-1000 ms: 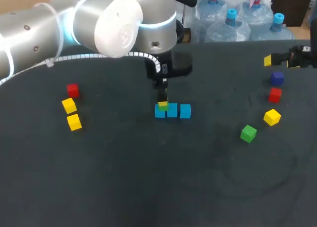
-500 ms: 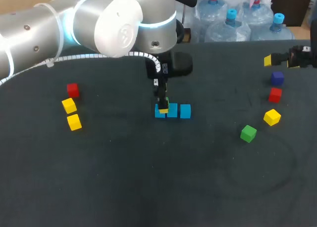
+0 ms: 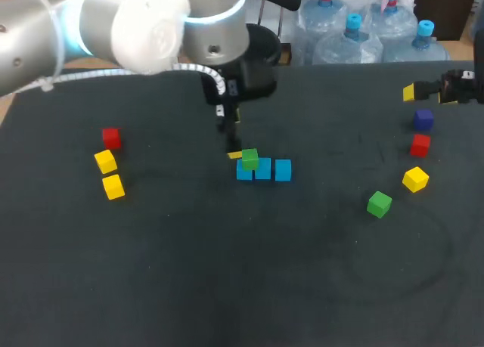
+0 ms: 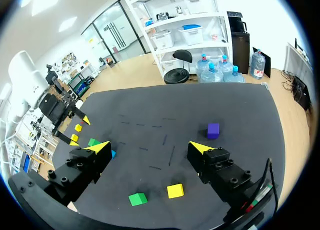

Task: Place the blue cubes, place green cubes on the blue cubes, place the yellow cubes on the green cubes, then place the red cubes on the yellow cubes, and place purple cube on the red cubes.

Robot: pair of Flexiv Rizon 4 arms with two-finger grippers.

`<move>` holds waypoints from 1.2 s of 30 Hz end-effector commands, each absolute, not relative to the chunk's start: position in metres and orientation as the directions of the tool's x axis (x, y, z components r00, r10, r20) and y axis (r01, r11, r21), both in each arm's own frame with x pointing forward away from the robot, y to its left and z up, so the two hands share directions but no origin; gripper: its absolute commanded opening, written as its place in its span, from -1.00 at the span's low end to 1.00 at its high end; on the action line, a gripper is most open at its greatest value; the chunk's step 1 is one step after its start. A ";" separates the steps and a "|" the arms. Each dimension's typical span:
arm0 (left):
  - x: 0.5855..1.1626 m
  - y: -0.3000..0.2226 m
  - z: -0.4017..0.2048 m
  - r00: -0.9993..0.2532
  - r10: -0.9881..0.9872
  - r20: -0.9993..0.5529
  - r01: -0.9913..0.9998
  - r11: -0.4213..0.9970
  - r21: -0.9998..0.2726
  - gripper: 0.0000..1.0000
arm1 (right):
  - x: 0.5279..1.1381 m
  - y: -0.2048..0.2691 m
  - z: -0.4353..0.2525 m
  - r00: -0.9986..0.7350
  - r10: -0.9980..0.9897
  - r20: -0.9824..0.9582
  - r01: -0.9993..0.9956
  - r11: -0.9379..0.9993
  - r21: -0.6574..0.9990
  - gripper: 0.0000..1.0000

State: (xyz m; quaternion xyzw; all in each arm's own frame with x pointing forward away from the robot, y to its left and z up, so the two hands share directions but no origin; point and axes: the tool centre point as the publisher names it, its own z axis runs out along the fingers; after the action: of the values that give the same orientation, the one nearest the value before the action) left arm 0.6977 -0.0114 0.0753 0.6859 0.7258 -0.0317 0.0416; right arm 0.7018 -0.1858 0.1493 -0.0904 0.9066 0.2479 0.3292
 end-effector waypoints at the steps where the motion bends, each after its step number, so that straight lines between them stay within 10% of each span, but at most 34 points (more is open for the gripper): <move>1: 0.685 0.008 0.078 -0.063 0.986 -0.153 0.996 0.072 0.054 1.00 | 0.701 -0.186 0.150 -0.767 -0.001 -0.642 -0.326 0.862 0.388 1.00; 36: 0.754 0.055 0.045 -0.108 0.987 -0.118 0.988 0.120 0.101 1.00 | 0.701 -0.186 0.150 -0.767 -0.001 -0.642 -0.326 0.862 0.388 1.00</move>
State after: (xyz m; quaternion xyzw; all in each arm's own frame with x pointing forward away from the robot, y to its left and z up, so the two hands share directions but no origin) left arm 0.7481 0.0601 0.0437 0.6617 0.7446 -0.0018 0.0877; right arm 0.7018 -0.1858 0.1493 -0.0904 0.9066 0.2479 0.3292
